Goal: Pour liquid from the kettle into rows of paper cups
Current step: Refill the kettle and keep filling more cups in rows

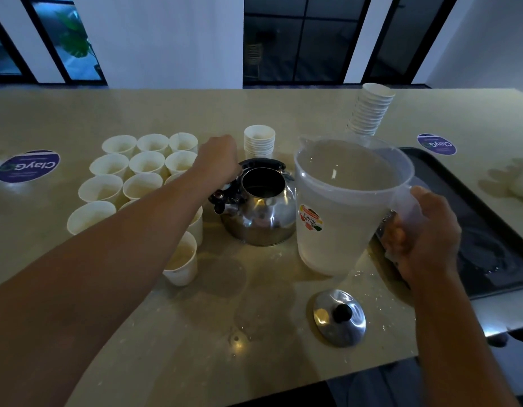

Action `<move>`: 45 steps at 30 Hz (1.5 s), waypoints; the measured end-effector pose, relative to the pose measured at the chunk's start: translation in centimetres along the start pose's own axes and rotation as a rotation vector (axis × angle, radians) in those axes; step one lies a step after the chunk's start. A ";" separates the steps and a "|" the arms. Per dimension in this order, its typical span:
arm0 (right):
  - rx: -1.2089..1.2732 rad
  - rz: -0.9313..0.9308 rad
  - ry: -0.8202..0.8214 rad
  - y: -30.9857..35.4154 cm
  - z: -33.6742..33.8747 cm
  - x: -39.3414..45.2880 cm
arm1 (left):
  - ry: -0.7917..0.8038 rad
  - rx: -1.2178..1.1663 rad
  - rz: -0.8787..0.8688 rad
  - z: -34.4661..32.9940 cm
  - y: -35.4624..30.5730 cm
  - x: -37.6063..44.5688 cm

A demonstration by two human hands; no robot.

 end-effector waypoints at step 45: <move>-0.257 -0.034 0.015 3.2 -1.2 0.4 | 0.019 -0.042 0.023 -0.3 0.1 0.2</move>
Point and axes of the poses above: each hand's wrist, its own x-axis towards the middle knuckle, its own z-axis out of the back of the hand, y = z × x, the point moved 2 cm from there along x, towards the middle knuckle, and after that the axes turned 6 degrees about x, right-handed, at the moved point
